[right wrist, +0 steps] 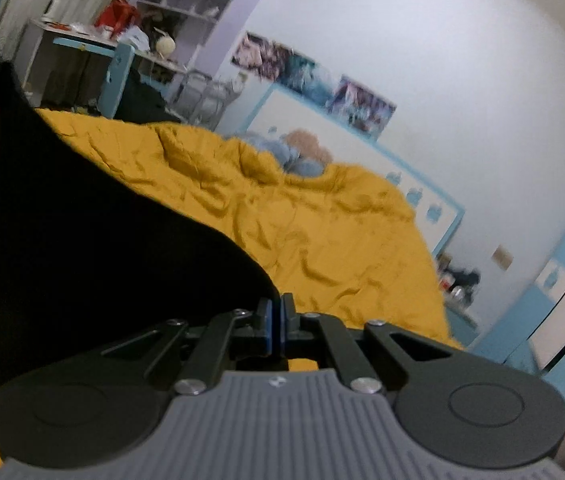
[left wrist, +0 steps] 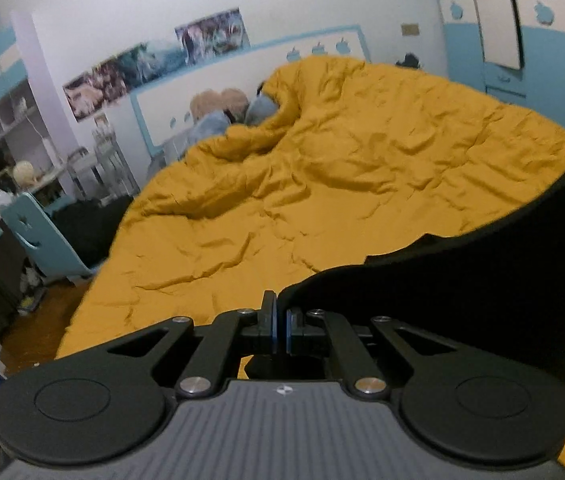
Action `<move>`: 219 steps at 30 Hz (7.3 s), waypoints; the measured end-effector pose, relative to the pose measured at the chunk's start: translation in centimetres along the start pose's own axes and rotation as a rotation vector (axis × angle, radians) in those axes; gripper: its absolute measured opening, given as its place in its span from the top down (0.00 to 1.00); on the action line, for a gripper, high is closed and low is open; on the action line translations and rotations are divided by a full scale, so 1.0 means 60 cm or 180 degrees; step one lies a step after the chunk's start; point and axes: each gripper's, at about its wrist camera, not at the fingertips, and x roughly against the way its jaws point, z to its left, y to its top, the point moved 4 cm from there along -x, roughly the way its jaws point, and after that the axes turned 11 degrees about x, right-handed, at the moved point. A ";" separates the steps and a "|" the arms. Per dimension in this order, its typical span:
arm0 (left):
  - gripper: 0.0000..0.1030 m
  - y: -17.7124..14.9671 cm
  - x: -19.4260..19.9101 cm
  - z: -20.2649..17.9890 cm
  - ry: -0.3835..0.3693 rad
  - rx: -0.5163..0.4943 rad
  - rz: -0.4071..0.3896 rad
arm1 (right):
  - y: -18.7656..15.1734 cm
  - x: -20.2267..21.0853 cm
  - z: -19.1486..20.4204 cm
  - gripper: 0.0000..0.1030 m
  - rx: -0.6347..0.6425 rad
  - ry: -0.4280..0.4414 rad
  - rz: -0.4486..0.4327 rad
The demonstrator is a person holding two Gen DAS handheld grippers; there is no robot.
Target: Fold small clothes
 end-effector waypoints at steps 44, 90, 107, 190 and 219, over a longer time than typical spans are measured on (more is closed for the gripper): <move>0.71 -0.091 -0.067 0.038 -0.0281 0.1093 0.0830 | -0.136 -0.156 0.095 0.64 -0.1866 0.1034 0.1212; 0.74 -0.133 -0.183 -0.126 -0.0755 0.1600 0.0854 | -0.338 -0.286 0.035 0.36 -0.4261 0.1378 0.0622; 0.74 -0.098 -0.363 -0.211 -0.0519 0.1268 0.1072 | -0.365 -0.343 0.043 0.96 -0.4757 0.1784 0.0286; 0.28 -0.304 0.020 0.147 -0.1165 0.3559 0.0774 | 0.088 -0.094 0.389 0.56 -0.2283 0.1550 0.0795; 0.96 -0.268 0.011 0.141 -0.0939 0.3402 0.0784 | -0.005 -0.030 0.440 1.00 -0.1858 0.1267 0.0984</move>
